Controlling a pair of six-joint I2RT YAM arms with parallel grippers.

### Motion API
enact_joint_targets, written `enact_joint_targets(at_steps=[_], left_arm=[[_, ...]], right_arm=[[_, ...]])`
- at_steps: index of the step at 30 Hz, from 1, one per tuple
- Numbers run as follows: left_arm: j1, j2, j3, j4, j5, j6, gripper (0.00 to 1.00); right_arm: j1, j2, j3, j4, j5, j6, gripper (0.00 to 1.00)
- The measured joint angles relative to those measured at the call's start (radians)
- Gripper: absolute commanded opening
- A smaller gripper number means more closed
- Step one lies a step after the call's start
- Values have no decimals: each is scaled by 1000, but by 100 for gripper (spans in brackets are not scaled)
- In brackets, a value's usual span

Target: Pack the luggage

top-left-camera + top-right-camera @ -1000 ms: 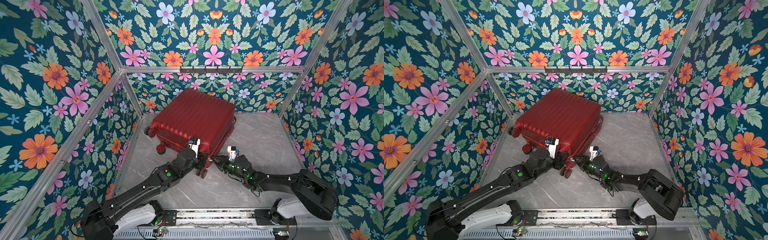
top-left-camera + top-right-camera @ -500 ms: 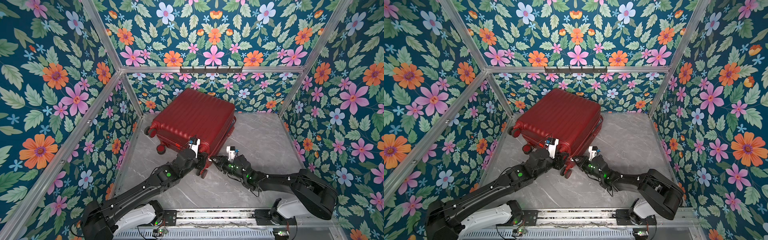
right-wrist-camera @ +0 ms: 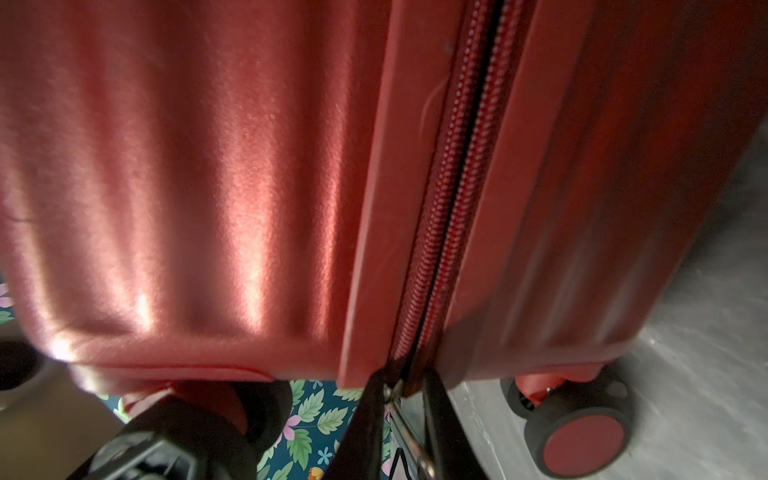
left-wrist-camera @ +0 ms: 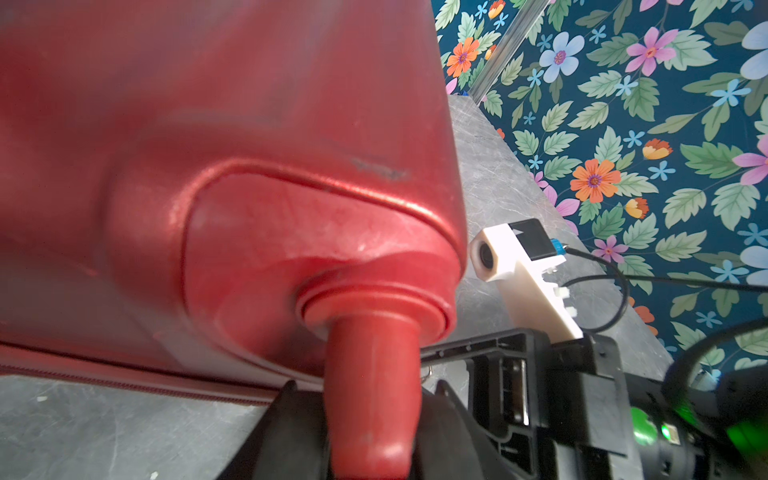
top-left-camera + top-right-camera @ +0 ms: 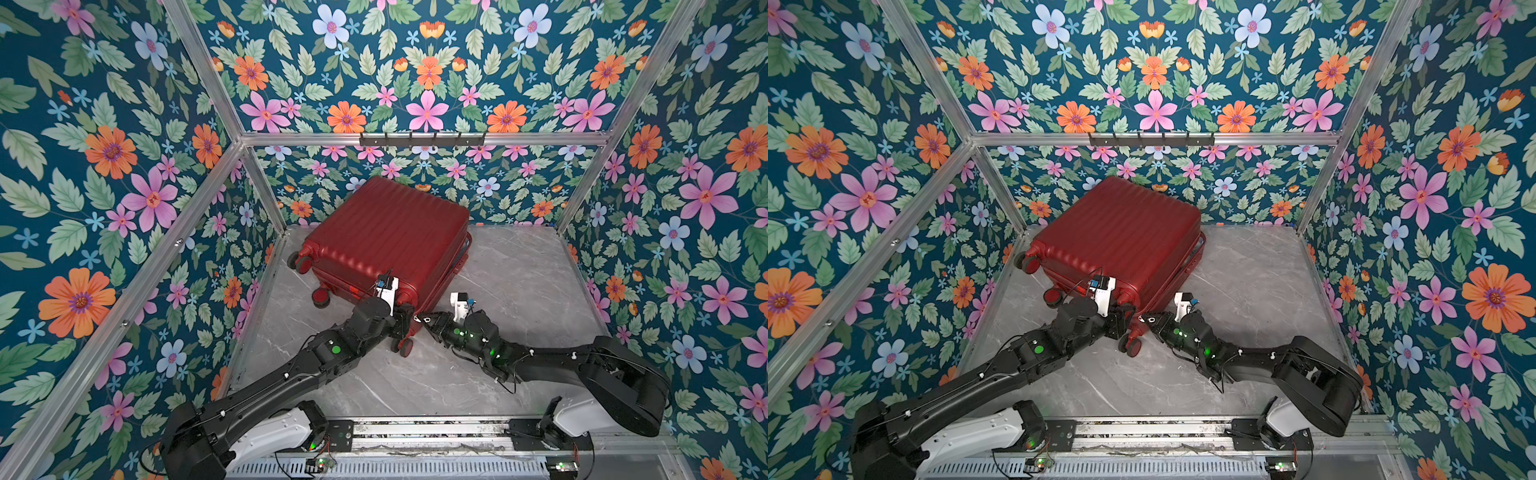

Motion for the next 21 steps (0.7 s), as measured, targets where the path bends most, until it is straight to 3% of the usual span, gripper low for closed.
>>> enact_joint_targets(at_steps=[21], left_arm=[[-5, 2, 0, -1, 0, -1, 0]], right_arm=[[16, -14, -4, -11, 14, 0, 11]])
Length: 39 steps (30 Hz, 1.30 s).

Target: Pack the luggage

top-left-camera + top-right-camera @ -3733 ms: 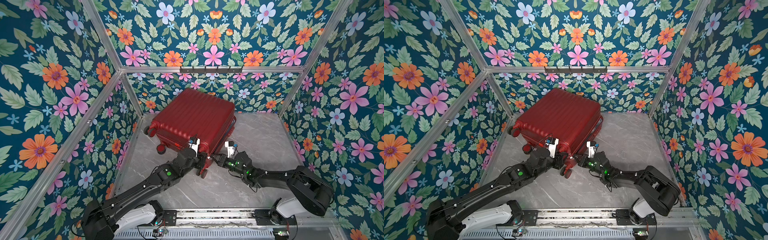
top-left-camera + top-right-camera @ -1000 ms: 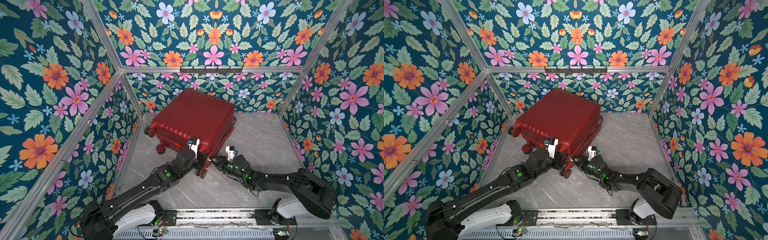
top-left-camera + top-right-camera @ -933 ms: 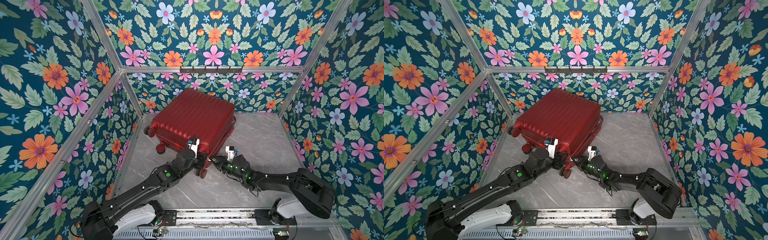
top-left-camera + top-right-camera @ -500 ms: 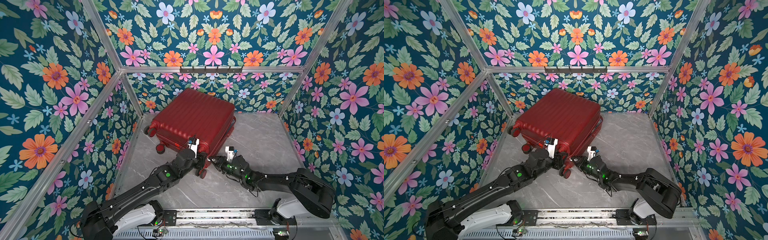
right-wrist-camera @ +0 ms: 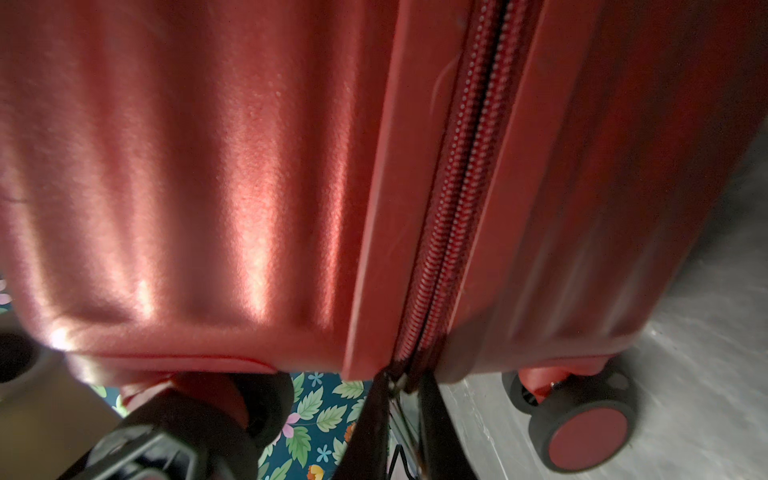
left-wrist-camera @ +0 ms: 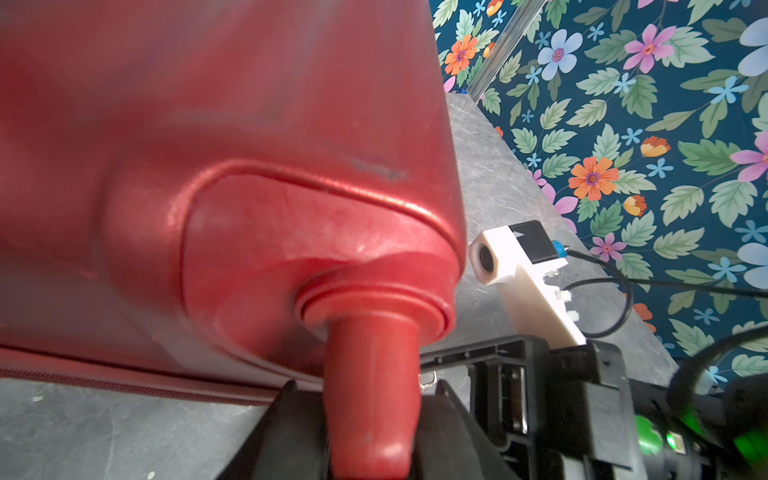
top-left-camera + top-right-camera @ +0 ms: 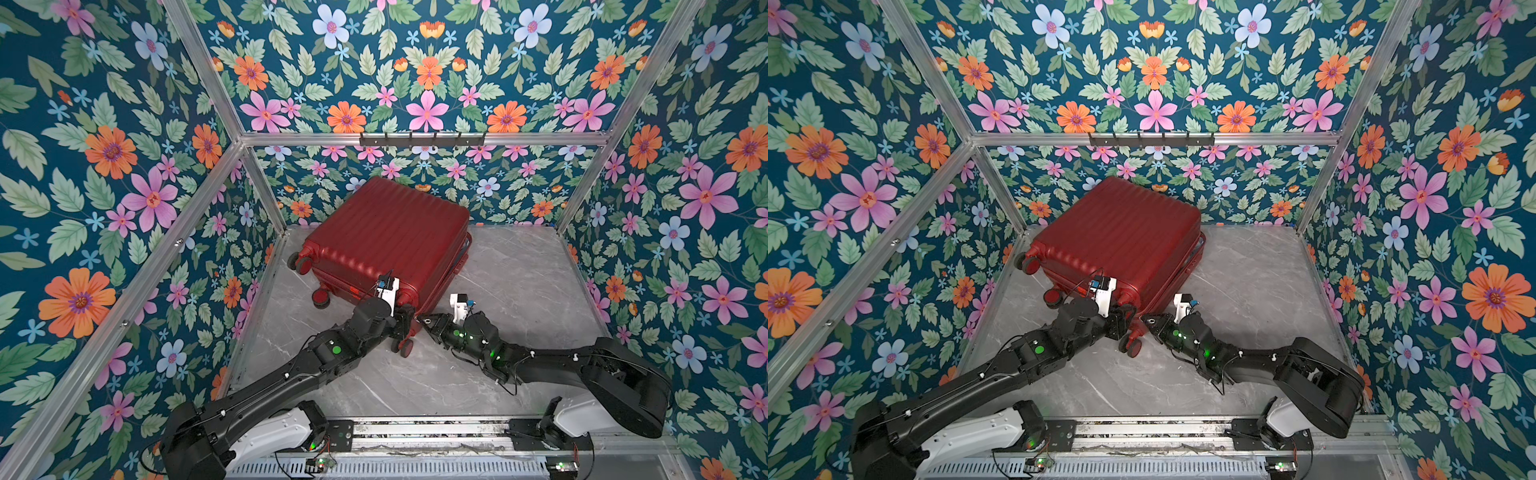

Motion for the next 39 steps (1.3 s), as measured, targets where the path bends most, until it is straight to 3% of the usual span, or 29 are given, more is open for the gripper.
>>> enact_joint_targets(at_steps=[5, 13, 25, 39], left_arm=[[-1, 0, 0, -2, -3, 0, 0], [-3, -5, 6, -16, 1, 0, 0], [-15, -16, 56, -51, 34, -18, 0], [-39, -16, 63, -61, 34, -22, 0]], right_arm=[[1, -2, 0, 0, 3, 4, 0], [5, -29, 0, -39, 16, -4, 0], [9, -215, 12, -253, 113, -110, 0], [-52, -247, 1, -277, 91, -132, 0]])
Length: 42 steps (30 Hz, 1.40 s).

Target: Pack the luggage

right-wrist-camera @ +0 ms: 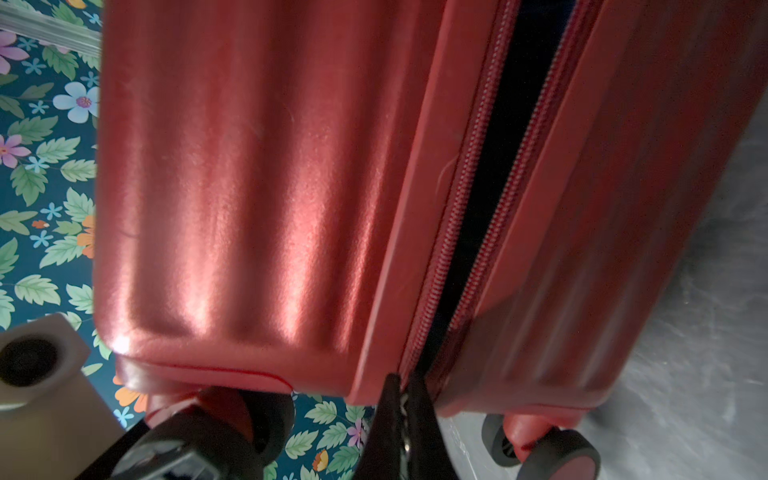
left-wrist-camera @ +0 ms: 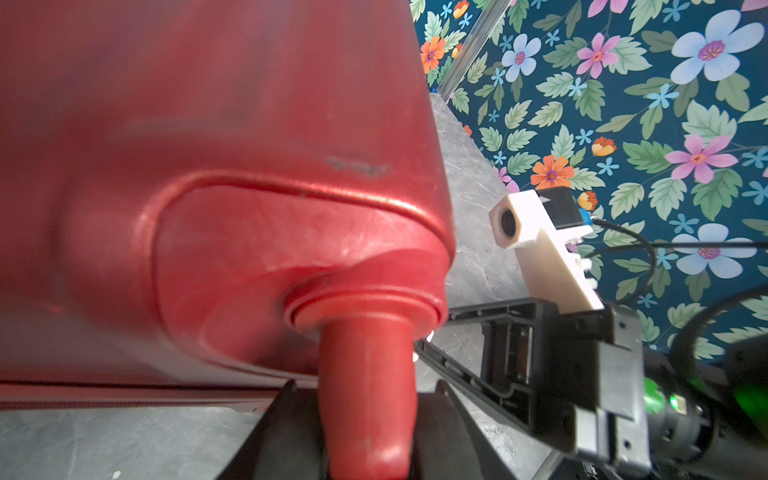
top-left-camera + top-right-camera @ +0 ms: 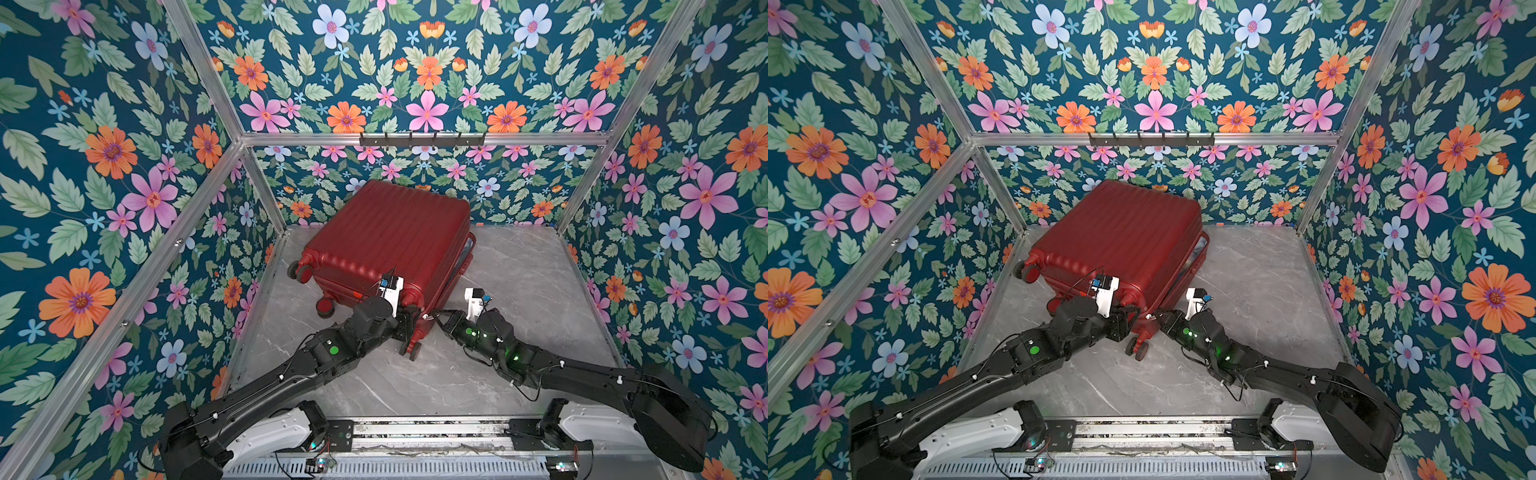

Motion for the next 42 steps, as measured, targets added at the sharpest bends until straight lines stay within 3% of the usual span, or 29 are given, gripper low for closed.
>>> enact_joint_targets(at_steps=[10, 14, 20, 26, 31, 35, 39, 40, 41, 42], left_arm=[[-8, 2, -6, 15, 4, -3, 0], [-8, 3, -13, -29, 14, -4, 0], [-8, 1, -23, -48, 20, -3, 0], [-9, 3, -24, -47, 17, -1, 0], [-10, 15, -24, -32, 10, 2, 0], [-10, 23, -24, -15, 2, 5, 0], [-9, 23, -32, 0, -3, 8, 0], [-9, 23, -32, 2, -3, 8, 0], [-8, 23, -35, 6, -3, 10, 0], [-8, 23, -37, 11, -4, 12, 0]], right_arm=[[-60, -15, -10, -18, -37, -6, 0], [-92, -10, -12, -24, 92, -26, 0], [-123, -5, -19, -25, 120, -45, 0], [-130, -40, 14, -67, 89, -195, 0], [-130, -69, 66, -168, 6, -421, 49], [-98, -65, 107, -293, -37, -598, 60], [19, -67, 114, -381, -9, -745, 68], [48, -68, 116, -398, 5, -775, 93], [67, -71, 114, -407, 19, -795, 99], [76, -77, 108, -409, 23, -812, 99]])
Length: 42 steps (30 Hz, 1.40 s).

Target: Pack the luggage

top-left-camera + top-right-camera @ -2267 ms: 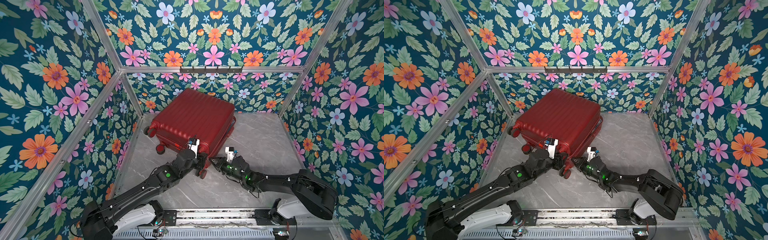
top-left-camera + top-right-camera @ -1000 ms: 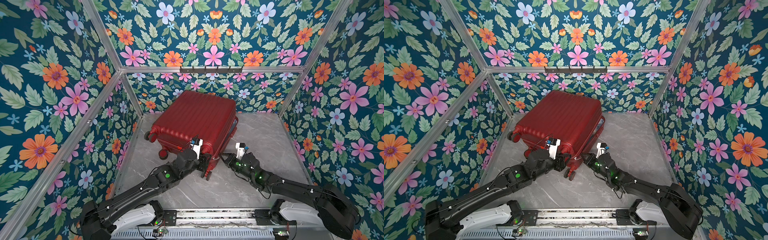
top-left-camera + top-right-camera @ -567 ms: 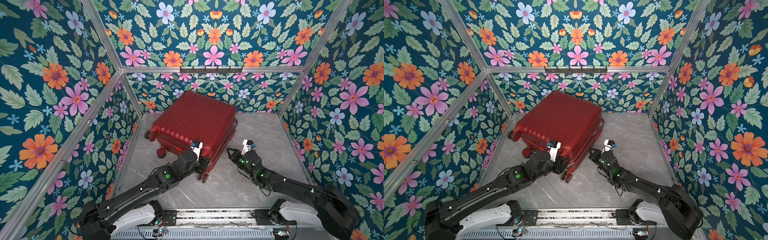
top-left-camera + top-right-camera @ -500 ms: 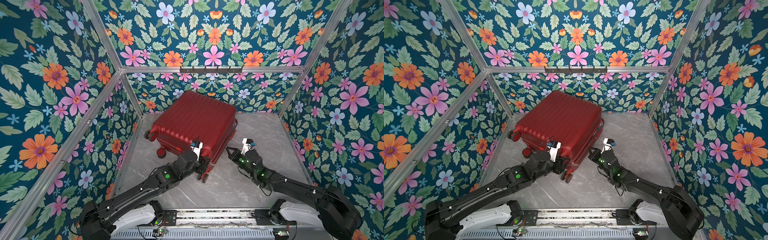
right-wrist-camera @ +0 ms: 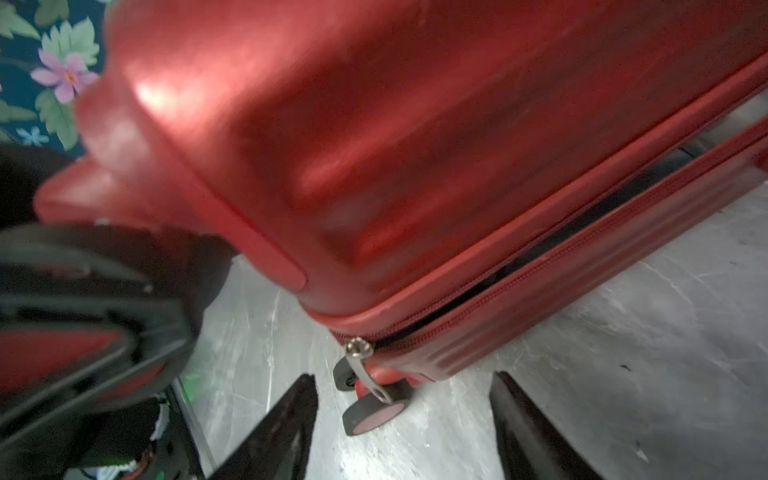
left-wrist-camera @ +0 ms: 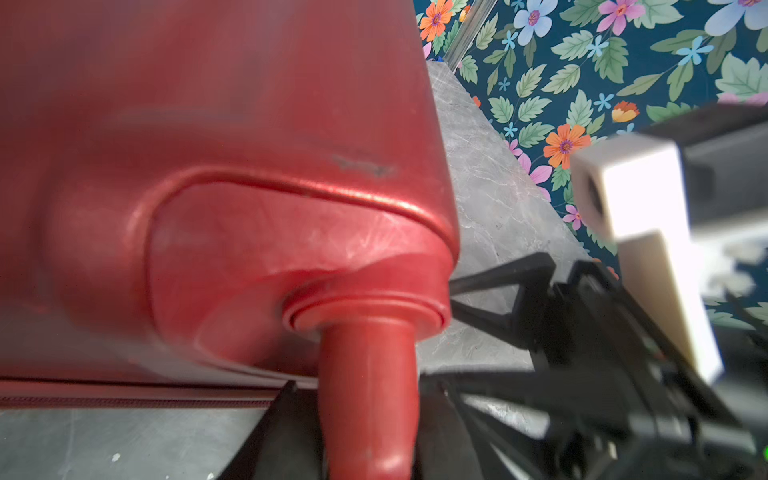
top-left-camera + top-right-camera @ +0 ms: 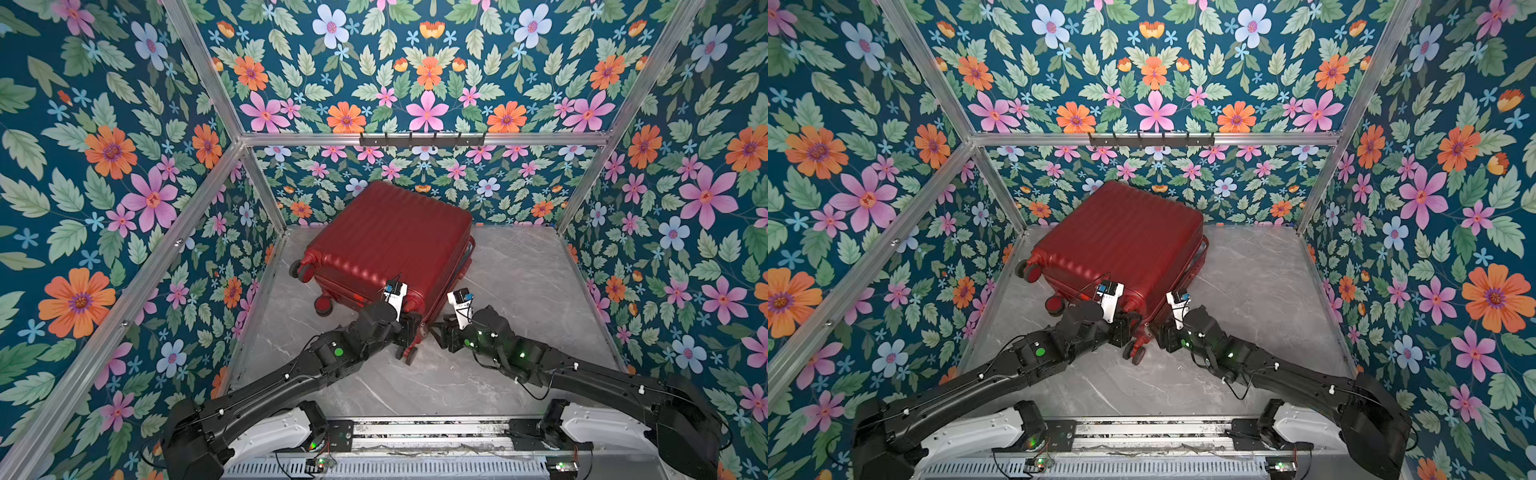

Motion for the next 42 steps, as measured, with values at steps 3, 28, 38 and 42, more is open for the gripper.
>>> enact_joint_targets(at_steps=[3, 28, 38, 42], left_arm=[[3, 0, -8, 12, 1, 3, 0], [40, 3, -32, 80, 47, 18, 0], [45, -2, -39, 90, 61, 18, 0], [45, -8, -45, 94, 64, 17, 0]], right_arm=[[10, -31, -38, -2, -1, -43, 99], [191, 8, -21, 8, 288, -105, 87], [212, 211, 22, 174, 407, -105, 76], [213, 251, 39, 213, 451, -104, 66]])
